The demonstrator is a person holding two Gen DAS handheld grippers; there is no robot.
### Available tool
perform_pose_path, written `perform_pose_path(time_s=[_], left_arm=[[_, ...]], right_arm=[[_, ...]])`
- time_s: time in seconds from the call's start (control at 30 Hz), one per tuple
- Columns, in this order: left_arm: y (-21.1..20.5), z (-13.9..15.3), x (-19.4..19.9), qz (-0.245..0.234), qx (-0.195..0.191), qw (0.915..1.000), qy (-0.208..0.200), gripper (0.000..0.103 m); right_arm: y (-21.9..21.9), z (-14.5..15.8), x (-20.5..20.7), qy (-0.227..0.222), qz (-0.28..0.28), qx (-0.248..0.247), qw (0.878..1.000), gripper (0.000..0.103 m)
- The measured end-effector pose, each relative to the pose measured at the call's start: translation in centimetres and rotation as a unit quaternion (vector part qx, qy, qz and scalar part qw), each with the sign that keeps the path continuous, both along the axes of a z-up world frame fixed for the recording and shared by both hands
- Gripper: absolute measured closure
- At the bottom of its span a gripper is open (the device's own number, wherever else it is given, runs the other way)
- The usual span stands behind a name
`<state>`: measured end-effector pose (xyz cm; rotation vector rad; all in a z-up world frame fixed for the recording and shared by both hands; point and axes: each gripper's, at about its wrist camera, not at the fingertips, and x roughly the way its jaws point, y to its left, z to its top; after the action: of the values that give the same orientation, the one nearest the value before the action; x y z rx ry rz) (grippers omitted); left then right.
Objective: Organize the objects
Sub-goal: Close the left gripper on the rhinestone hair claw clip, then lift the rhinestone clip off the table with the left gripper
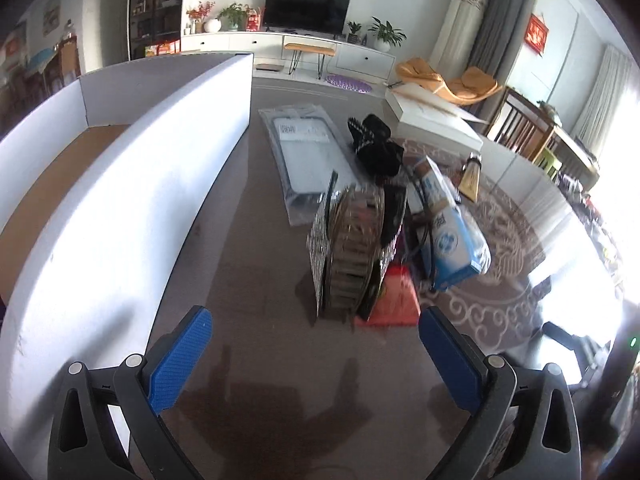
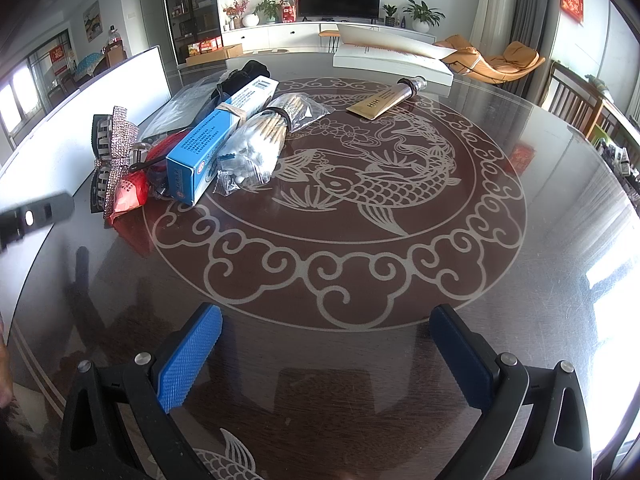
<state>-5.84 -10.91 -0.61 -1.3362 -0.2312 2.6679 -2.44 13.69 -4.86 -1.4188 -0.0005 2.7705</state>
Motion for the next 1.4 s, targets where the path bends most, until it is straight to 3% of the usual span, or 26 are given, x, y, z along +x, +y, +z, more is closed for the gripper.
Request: perform_pose_path(time_s=[0.07, 0.17, 0.2, 0.23, 0.27, 0.43, 0.57, 0.6, 0.63, 0.67, 1.0, 1.07, 1.1, 1.13, 1.2, 1.3, 1.4], left_arm=[[0.2, 0.3, -1.9, -0.001, 0.007, 0.9999, -0.011, 0.0], [1.7, -0.6, -4.6, -0.011, -0.026, 0.9995, -0.016, 0.0], [2.2, -0.9, -5.1, -0.018, -0.033, 0.9992, -0.012, 0.013], [2.6, -1.1, -5.5, -0.025, -0.036, 0.999, -0.008, 0.036], [2.8, -1.3, -5.6, -0.032, -0.032, 0.999, -0.007, 0.048], [2.2, -1.3, -2.2, -0.035, -0.025, 0.9991, -0.005, 0.047], [1.4, -1.3, 1.8, -0.033, -0.043, 0.9985, -0.011, 0.045], [1.1, -1.6, 2.2, -0.031, -0.044, 0.9984, -0.015, 0.038], [0.9, -2.0, 2.2, -0.03, -0.044, 0.9984, -0.02, 0.024], [0.7, -2.5, 1.9, -0.028, -0.046, 0.9983, -0.023, 0.02], [1.5, -3.8, 1.0, -0.02, -0.106, 0.9942, -0.004, 0.016], [1.4, -3.9, 0.7, -0.022, -0.104, 0.9943, -0.008, 0.009], [1.4, -4.1, 0.7, -0.022, -0.104, 0.9942, -0.013, 0.001], [1.4, -4.2, 0.5, -0.023, -0.104, 0.9942, -0.018, 0.0], [1.3, -4.2, 0.5, -0.024, -0.102, 0.9943, -0.018, 0.0], [1.3, -4.2, 0.5, -0.024, -0.102, 0.9943, -0.018, 0.0], [1.3, -4.2, 0.5, -0.024, -0.102, 0.9943, -0.017, 0.0]], right_arm=[[0.0, 0.0, 0.0, 0.0, 0.0, 0.0, 1.0, 0.0], [0.0, 0.0, 0.0, 0.0, 0.0, 0.0, 1.0, 0.0], [0.0, 0.0, 0.0, 0.0, 0.0, 0.0, 1.0, 0.0], [0.0, 0.0, 0.0, 0.0, 0.0, 0.0, 1.0, 0.0], [0.0, 0.0, 0.0, 0.0, 0.0, 0.0, 1.0, 0.0], [0.0, 0.0, 0.0, 0.0, 0.0, 0.0, 1.0, 0.0], [0.0, 0.0, 0.0, 0.0, 0.0, 0.0, 1.0, 0.0], [0.0, 0.0, 0.0, 0.0, 0.0, 0.0, 1.0, 0.0], [0.0, 0.0, 0.0, 0.0, 0.0, 0.0, 1.0, 0.0], [0.0, 0.0, 0.0, 0.0, 0.0, 0.0, 1.0, 0.0], [0.0, 0.0, 0.0, 0.0, 0.0, 0.0, 1.0, 0.0], [0.0, 0.0, 0.0, 0.0, 0.0, 0.0, 1.0, 0.0], [0.0, 0.0, 0.0, 0.0, 0.0, 0.0, 1.0, 0.0], [0.0, 0.0, 0.0, 0.0, 0.0, -0.001, 1.0, 0.0], [0.2, 0.2, 0.0, 0.003, 0.002, -0.017, 1.0, 0.0], [2.2, 1.1, -1.8, 0.014, -0.021, -0.08, 0.996, 0.001], [3.3, 2.4, -5.5, 0.017, -0.045, -0.116, 0.992, 0.012]])
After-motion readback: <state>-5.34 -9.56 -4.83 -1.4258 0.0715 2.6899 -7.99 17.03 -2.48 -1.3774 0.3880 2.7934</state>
